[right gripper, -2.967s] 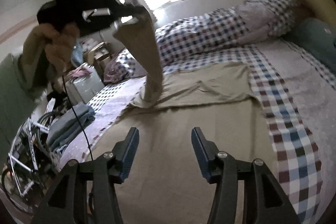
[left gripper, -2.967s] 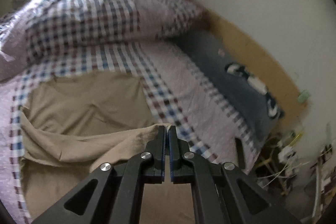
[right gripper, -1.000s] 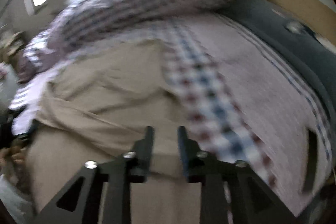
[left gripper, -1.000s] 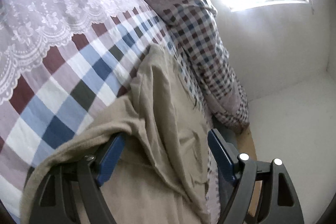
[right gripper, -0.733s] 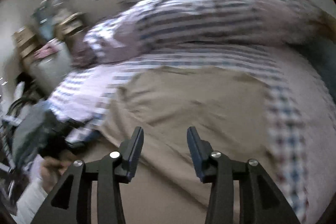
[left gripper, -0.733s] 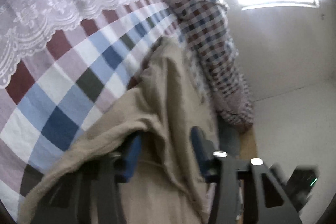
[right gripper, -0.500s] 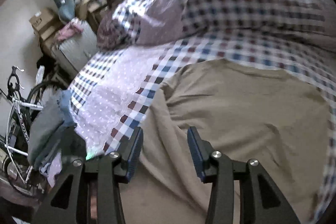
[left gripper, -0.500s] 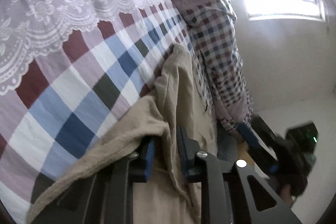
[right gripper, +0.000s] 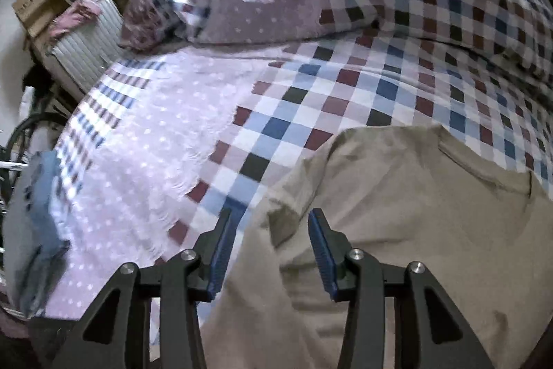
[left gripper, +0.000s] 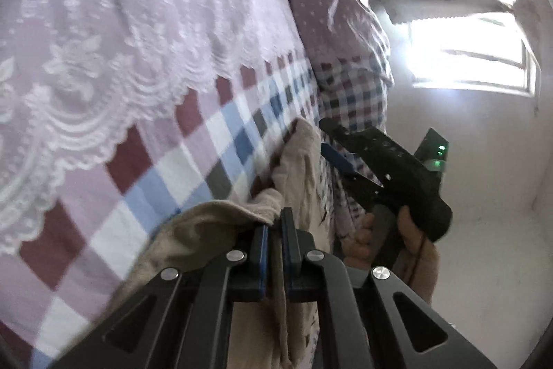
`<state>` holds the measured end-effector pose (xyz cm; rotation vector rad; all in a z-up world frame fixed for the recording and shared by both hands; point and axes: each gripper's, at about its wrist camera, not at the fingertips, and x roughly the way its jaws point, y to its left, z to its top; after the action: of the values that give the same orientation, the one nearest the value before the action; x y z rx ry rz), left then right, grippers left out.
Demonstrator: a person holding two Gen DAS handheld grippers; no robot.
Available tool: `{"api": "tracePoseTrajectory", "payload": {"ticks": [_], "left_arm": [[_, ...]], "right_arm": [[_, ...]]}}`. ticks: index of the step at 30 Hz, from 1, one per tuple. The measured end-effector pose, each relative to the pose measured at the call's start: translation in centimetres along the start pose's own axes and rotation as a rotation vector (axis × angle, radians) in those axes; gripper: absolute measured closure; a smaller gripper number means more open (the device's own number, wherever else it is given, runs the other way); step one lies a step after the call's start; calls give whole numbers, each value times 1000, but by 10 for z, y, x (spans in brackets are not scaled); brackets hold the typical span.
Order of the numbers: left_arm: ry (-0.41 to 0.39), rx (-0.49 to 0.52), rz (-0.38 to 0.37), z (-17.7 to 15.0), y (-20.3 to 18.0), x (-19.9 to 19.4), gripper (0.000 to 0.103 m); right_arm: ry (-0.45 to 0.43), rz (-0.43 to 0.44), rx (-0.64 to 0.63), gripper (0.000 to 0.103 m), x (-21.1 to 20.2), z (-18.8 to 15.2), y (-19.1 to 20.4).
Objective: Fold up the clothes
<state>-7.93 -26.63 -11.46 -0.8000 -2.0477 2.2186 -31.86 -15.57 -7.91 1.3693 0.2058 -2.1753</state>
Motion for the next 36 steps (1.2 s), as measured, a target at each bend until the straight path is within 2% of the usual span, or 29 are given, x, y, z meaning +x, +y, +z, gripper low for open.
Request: {"api": "tracePoseTrajectory", "payload": {"ticks": [1,3,6,14,18,22,24,25,27,28,29,33,34,35,36], "left_arm": [[-11,-7,1,1,2,-2,98],[-23,-11,7,1,3,-3,98],[-41,-17,15,1,6,-5,98],[-89,-32,37,0,12,-10,99],[-101,-35,53,0,12,-14,98],[-103,-35,73,0,10,-18,98],[-104,-35,83,0,9,-20,97],[-105,-35,88,0,9,-21,97],[-106,-35,98,0,8,-23,97],[-106,-35,103,-1,7,-24,97],[-106,-35,108,-1,7,-26,96],[-107,-32,129,-1,4,-30,94],[-100,-16,133,0,2,-29,79],[-94,0,137,0,-1,-29,59],[-87,16,141,0,-4,-29,50]], "right_arm": [[16,-14,-1,59,7,3,0],[51,-41,-4,81,22,7,1],[85,-68,-35,95,36,9,6],[-9,-87,-141,99,35,34,38],[-25,-129,-167,102,57,36,46],[-5,-163,-181,102,76,34,43],[-14,-149,-178,99,72,34,41],[-22,-136,-166,96,67,35,39],[-54,-116,-133,68,50,35,30],[-71,-107,-117,63,41,35,26],[-85,-100,-110,60,32,34,23],[-136,-69,-88,59,-16,24,4],[-151,-63,-87,59,-31,19,-2],[-167,-57,-86,58,-47,14,-7],[-182,-52,-85,57,-63,9,-12]]}}
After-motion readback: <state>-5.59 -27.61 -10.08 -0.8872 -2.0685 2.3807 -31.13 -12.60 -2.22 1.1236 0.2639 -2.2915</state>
